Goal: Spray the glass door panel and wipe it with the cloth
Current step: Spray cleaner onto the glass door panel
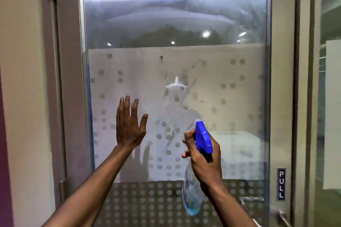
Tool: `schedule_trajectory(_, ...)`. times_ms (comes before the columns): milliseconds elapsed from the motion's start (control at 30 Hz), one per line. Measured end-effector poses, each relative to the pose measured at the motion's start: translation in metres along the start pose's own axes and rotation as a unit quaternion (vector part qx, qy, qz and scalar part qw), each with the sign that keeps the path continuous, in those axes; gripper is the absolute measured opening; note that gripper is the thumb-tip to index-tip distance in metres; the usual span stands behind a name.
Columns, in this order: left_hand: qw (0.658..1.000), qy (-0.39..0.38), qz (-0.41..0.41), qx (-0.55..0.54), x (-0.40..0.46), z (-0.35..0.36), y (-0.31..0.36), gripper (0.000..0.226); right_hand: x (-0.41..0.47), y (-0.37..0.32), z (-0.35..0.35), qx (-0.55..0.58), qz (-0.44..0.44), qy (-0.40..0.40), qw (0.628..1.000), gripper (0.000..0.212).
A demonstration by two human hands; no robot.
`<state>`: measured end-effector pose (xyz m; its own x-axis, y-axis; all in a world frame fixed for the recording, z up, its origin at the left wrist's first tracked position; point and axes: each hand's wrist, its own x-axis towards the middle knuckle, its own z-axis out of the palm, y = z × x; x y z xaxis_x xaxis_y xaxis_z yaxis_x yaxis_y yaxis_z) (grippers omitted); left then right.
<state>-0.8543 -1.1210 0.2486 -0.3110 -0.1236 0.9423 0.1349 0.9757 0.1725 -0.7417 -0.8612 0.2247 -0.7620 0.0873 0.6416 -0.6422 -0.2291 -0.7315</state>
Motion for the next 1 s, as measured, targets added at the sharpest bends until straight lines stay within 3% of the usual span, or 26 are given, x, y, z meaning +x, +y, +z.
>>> schedule_trajectory(133, 0.998, -0.038, 0.042, 0.034, 0.010, 0.019, -0.029, 0.073, 0.010, 0.005, 0.020, -0.007, -0.020, 0.021, 1.000, 0.027)
schedule_trajectory(467, 0.995, -0.005, 0.064, 0.072, 0.011, 0.042, -0.042, 0.079, 0.044, -0.003, 0.049, -0.025, -0.062, 0.090, 0.994, 0.032)
schedule_trajectory(667, 0.996, -0.009, 0.061, 0.070, 0.011, 0.042, -0.042, 0.083, 0.068, -0.023, 0.072, -0.073, -0.078, 0.137, 0.985, 0.060)
schedule_trajectory(867, 0.996, -0.010, 0.058, 0.064, 0.012, 0.042, -0.043, 0.084, 0.085, -0.039, 0.092, -0.044, -0.124, 0.123, 0.984, 0.033)
schedule_trajectory(1000, 0.996, -0.010, 0.061, 0.059, 0.012, 0.042, -0.043, 0.085, 0.081, -0.038, 0.089, -0.126, -0.107, 0.133, 0.977, 0.053)
